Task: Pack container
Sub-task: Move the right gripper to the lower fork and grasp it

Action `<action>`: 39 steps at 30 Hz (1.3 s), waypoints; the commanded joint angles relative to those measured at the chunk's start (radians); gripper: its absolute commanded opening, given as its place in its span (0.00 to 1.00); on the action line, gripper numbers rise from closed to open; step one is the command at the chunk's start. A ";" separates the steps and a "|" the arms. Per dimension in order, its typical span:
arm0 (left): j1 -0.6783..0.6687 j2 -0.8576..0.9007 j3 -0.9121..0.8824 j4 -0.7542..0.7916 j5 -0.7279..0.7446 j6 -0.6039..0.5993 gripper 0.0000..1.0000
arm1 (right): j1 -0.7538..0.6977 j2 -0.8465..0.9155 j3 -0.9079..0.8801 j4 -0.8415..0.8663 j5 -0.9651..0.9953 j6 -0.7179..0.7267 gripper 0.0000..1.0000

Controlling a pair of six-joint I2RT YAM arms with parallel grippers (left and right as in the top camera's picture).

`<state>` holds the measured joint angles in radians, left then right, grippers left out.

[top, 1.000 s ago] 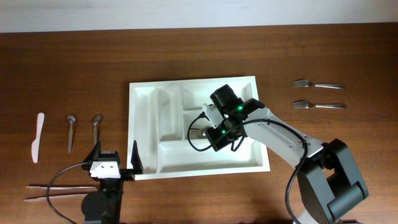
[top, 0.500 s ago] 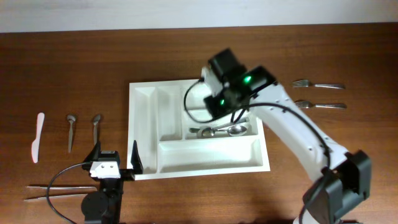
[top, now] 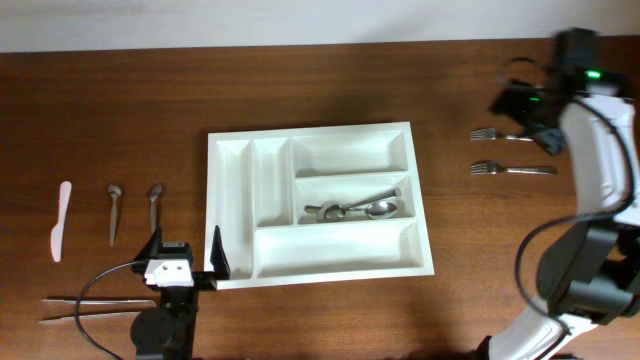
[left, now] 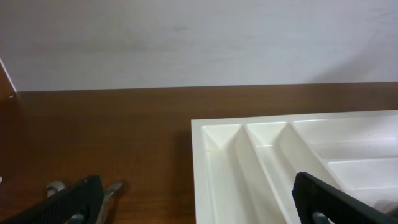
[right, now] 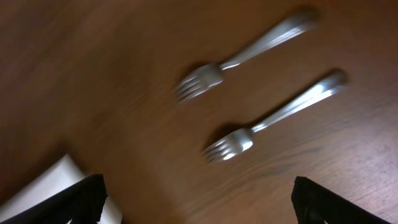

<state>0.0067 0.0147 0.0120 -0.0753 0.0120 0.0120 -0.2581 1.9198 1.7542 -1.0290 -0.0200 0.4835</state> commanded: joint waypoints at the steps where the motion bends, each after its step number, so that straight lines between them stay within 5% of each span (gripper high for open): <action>1: -0.004 -0.008 -0.003 -0.004 0.018 0.019 0.99 | -0.073 0.068 0.006 0.013 -0.086 0.140 0.96; 23: -0.004 -0.008 -0.003 -0.004 0.018 0.019 0.99 | -0.135 0.322 0.083 -0.031 -0.085 0.490 0.99; 39: -0.004 -0.008 -0.003 -0.004 0.018 0.019 0.99 | -0.155 0.378 0.083 -0.029 -0.019 0.544 0.99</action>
<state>0.0067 0.0147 0.0120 -0.0753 0.0120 0.0124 -0.4046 2.2795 1.8172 -1.0542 -0.0799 1.0069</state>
